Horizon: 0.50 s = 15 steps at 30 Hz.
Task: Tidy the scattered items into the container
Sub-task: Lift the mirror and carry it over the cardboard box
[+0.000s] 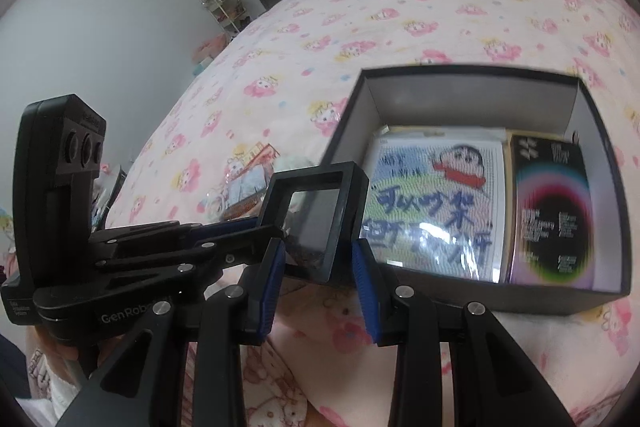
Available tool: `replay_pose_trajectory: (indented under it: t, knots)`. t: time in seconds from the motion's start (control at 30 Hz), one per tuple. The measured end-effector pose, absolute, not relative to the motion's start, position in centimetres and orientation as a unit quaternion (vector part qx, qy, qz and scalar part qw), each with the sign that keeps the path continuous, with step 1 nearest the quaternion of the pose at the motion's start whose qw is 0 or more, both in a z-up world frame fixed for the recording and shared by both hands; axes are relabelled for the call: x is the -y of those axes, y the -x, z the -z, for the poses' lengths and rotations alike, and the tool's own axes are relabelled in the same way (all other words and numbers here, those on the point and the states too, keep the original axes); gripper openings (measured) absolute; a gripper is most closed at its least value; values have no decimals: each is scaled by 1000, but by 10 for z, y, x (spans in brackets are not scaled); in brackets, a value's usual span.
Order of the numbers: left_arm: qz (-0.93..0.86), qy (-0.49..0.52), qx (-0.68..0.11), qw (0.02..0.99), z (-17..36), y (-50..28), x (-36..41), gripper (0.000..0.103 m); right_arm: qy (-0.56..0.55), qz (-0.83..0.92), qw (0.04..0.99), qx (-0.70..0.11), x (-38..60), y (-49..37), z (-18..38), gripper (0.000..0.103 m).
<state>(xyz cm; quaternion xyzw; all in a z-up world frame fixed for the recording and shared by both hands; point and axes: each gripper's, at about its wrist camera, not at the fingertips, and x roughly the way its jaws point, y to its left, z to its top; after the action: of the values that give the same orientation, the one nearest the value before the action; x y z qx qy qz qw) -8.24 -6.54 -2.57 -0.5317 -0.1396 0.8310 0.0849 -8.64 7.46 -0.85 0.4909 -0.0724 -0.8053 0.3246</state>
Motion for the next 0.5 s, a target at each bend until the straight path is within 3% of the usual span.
replay_pose_trajectory:
  t: [0.13,0.5]
  knots:
    - [-825,542,137,81,34,86,65,24,-502,798,327,71,-72,88,22,32]
    - [-826,550,94,79,36,104,63,24,-518,786,333,59,-66,111,34,30]
